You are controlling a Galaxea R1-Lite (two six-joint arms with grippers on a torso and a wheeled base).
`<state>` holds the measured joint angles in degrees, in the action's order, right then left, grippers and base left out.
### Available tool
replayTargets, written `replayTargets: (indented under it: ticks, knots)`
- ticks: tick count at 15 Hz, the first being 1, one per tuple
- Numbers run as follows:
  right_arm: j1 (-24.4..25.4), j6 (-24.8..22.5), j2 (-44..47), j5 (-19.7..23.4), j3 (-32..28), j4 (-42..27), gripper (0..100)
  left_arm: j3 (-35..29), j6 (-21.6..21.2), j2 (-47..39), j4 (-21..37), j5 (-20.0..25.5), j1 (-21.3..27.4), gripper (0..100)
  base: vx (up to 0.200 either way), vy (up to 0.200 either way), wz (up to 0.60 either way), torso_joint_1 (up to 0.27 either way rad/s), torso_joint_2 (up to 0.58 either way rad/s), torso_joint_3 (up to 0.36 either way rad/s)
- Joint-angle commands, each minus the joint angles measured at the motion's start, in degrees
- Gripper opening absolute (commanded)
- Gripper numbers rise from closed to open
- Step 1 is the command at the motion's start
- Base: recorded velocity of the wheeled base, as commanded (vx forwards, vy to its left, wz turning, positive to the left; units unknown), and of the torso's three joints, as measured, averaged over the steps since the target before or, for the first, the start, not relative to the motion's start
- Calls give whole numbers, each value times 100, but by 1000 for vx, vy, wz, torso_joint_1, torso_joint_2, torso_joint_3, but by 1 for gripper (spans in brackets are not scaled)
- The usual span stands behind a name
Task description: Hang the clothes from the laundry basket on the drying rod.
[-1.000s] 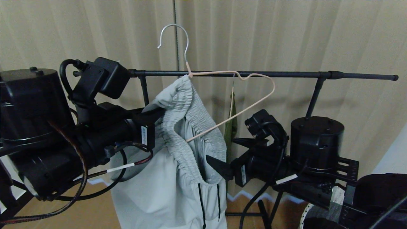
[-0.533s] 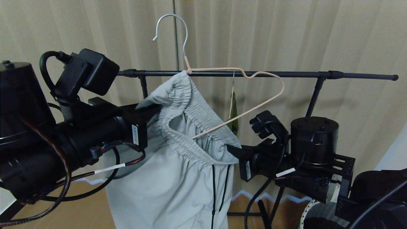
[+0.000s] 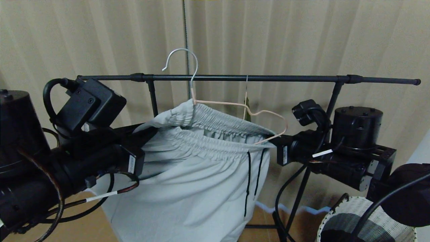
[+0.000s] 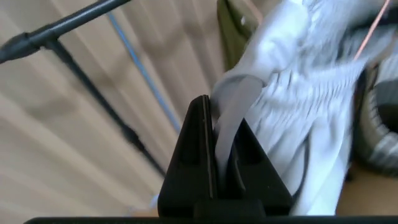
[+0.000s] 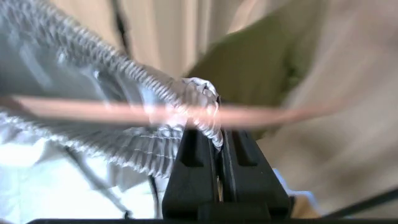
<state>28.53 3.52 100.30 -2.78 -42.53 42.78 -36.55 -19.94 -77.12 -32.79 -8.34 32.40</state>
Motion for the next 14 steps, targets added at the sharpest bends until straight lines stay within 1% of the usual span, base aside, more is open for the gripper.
replayTargets:
  ticks: [1,2,6,8,10,11,13,14]
  knots:
    - [-225,-45,24,-12,-115,-6,0,218,-273,180,10,-10,-261,0,0,0,0,0,0,0]
    - [-286,-89,15,-12,-132,-6,0,332,-431,215,1,-10,-384,0,0,0,0,0,0,0]
    - [-321,-203,-11,-12,-159,-15,0,543,-730,276,1,-10,-560,0,0,0,0,0,0,0]
    - [-321,-229,-46,-3,-220,-33,0,649,-836,285,1,-10,-586,0,0,0,0,0,0,0]
    - [-313,-361,-72,23,-317,-200,0,798,-1196,355,1,-1,-586,0,0,0,0,0,0,0]
    - [-277,-370,-99,23,-317,-235,0,807,-1240,347,-8,-1,-586,0,0,0,0,0,0,0]
    - [162,-379,-213,14,-176,-270,0,710,-1205,232,-25,-89,-595,0,0,0,0,0,0,0]
    - [285,-414,-292,14,-62,-287,0,675,-1152,206,-34,-159,-595,0,0,0,0,0,0,0]
